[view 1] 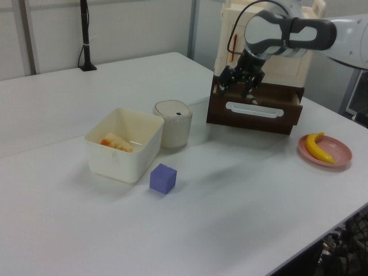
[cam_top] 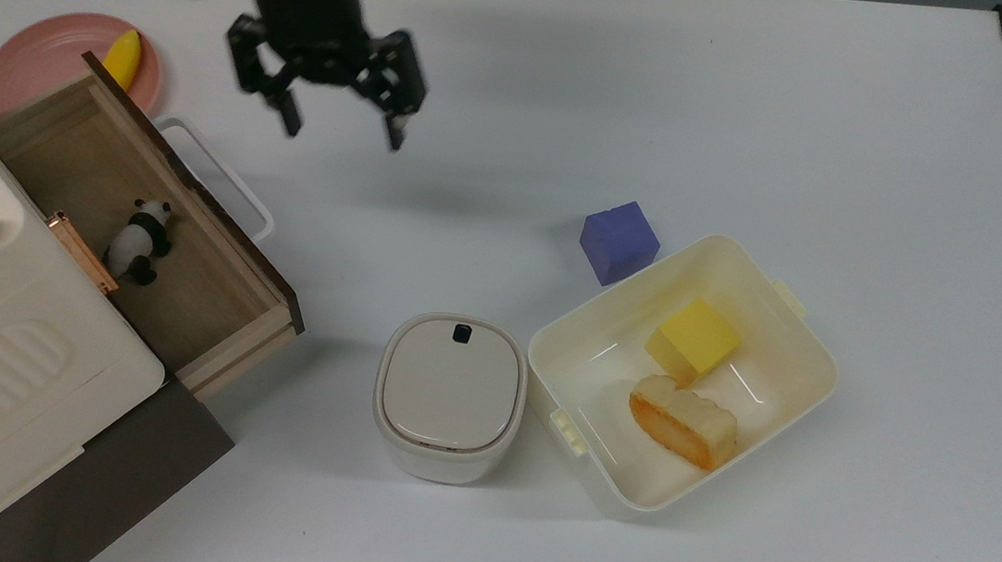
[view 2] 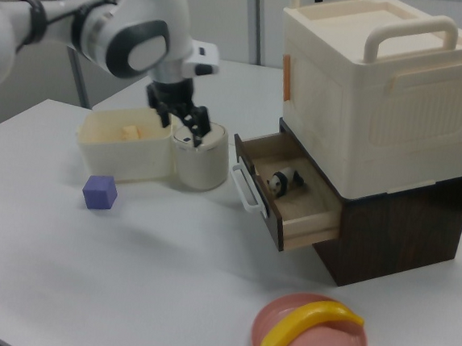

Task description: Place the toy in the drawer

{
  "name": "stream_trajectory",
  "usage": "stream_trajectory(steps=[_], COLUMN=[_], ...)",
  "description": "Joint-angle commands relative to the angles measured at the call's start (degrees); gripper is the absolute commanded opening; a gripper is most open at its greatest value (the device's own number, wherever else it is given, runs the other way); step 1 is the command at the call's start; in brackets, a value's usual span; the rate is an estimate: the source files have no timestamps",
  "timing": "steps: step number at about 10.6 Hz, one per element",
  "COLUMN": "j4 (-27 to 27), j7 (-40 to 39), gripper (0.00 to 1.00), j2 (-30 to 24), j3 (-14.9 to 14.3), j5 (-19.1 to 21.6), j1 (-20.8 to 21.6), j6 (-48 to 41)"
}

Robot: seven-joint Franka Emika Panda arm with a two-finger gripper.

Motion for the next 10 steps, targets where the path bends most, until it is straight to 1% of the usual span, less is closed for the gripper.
stream_trajectory(steps=[1,2,3,4,6,10], j4=[-0.3,-0.1,-0.1,-0.1,-0.1,-0.1], j7=[4.3,6.9,10.6,11.3,7.0,7.5], gripper=[1.0,1.0,1.0,1.0,1.0,1.0], j2=[-5.8,-5.8,-5.9,-5.9,-5.9,-5.7], j3=[6.6,9.1,11.7,12.4,12.5,12.4], j5=[-6.0,-8.8,-11.8,-12.7,-13.0,-12.8], j1=[-0.8,-0.8,-1.0,-1.2,-1.5,-1.5], j6=[-13.8,-16.6,-17.3,-18.0,-18.6,-18.4])
